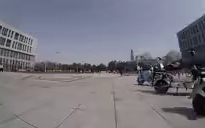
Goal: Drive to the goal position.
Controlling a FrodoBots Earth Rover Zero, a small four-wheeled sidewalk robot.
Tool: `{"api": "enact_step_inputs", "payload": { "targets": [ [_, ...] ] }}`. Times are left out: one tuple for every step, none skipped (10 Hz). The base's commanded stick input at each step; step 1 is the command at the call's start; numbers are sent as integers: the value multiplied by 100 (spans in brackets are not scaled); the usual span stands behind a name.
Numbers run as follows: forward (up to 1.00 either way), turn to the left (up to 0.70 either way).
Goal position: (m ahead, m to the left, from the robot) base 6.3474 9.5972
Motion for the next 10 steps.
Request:
{"api": "enact_step_inputs", "payload": {
  "targets": [
    [100, 0],
    [100, 0],
    [100, 0],
    [100, 0],
    [100, 0],
    [100, 0],
    [100, 0],
    [100, 0],
    [100, 0],
    [100, 0]
  ]
}}
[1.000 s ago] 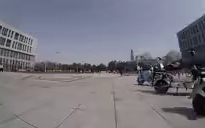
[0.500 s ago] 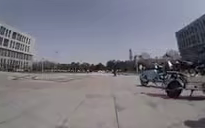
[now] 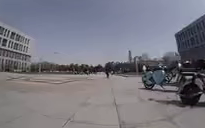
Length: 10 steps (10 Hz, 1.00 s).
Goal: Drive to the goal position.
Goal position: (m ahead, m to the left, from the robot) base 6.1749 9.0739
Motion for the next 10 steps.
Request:
{"api": "enact_step_inputs", "payload": {
  "targets": [
    [100, 40],
    [100, 40],
    [100, 40],
    [100, 40],
    [100, 40],
    [100, 40],
    [100, 40],
    [100, 40],
    [100, 40],
    [100, 40]
  ]
}}
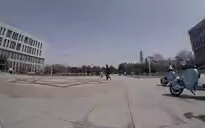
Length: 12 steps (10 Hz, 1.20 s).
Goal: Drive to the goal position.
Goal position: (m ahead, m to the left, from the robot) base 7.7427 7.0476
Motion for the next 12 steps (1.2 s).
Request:
{"api": "enact_step_inputs", "payload": {
  "targets": [
    [100, 40],
    [100, 40],
    [100, 40],
    [100, 40],
    [100, 40],
    [100, 40],
    [100, 40],
    [100, 40],
    [100, 40],
    [100, 25],
    [100, 16],
    [54, 2]
  ]
}}
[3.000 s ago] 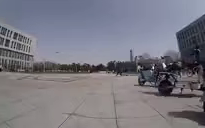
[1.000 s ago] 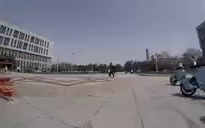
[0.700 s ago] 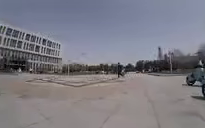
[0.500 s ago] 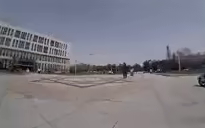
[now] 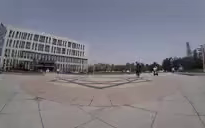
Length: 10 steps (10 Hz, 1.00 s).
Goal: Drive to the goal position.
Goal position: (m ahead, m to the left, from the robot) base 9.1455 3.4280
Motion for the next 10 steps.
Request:
{"api": "enact_step_inputs", "payload": {
  "targets": [
    [23, 1],
    [0, 0],
    [0, 19],
    [0, 61],
    [0, 96],
    [0, 100],
    [0, 100],
    [100, 40],
    [100, 40],
    [100, 40]
  ]
}}
